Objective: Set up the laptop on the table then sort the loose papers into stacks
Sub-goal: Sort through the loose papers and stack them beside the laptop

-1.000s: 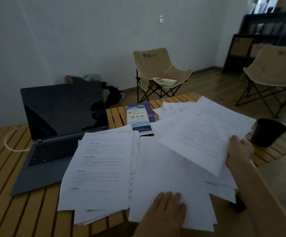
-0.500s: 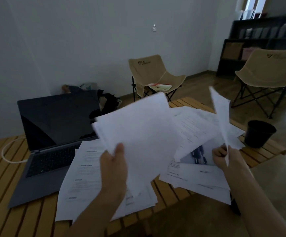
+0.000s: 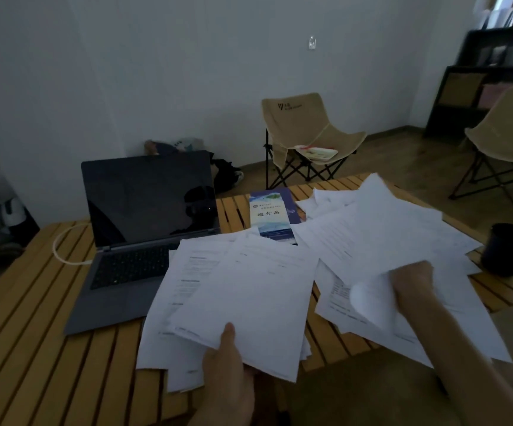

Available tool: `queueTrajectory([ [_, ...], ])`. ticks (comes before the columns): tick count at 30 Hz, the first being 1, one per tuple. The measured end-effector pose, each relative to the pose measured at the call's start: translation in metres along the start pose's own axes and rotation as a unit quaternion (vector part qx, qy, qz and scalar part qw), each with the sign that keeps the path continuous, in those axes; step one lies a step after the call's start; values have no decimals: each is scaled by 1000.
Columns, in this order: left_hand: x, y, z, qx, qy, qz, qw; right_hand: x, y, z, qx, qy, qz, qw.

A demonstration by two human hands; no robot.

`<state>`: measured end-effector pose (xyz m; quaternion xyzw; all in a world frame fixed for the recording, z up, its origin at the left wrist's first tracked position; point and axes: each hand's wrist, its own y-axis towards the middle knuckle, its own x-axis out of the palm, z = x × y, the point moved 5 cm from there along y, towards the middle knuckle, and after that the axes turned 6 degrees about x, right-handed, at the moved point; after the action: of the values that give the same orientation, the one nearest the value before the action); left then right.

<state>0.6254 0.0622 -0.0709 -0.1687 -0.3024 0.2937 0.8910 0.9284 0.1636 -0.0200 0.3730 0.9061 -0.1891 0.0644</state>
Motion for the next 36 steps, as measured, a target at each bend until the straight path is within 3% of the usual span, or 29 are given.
queueTrajectory([
  [3, 0, -3, 6, -36, 59, -59, 996, 31, -27, -3, -101, -99, -49, 989],
  [8, -14, -3, 33, -55, 214, -128, 967, 100, -60, 26, -140, -189, -180, 955],
  [12, -36, 59, 82, 18, 256, -29, 966, 114, -68, 33, -178, -233, -181, 939],
  [15, -24, 109, 113, 27, 300, -70, 951, 110, -69, 33, -178, -229, -201, 936],
  [19, 24, 133, 113, 36, 506, -206, 837, 109, -71, 36, -185, -220, -219, 932],
  [22, 56, 142, 100, 174, 628, -246, 717, 114, -69, 43, -185, -229, -239, 925],
  [23, 64, 140, 96, 227, 641, -252, 689, 115, -68, 44, -186, -232, -243, 923],
  [24, 68, 134, 94, 261, 632, -259, 682, 115, -66, 45, -187, -230, -250, 922],
  [31, 42, 116, 104, 344, 510, -249, 748, 111, -65, 30, -160, -154, -311, 924],
  [34, 32, 101, 120, 372, 448, -237, 778, 107, -57, 27, -114, -46, -295, 947],
  [36, 27, 93, 127, 376, 395, -233, 805, 107, -61, 24, -83, 53, -327, 940],
])
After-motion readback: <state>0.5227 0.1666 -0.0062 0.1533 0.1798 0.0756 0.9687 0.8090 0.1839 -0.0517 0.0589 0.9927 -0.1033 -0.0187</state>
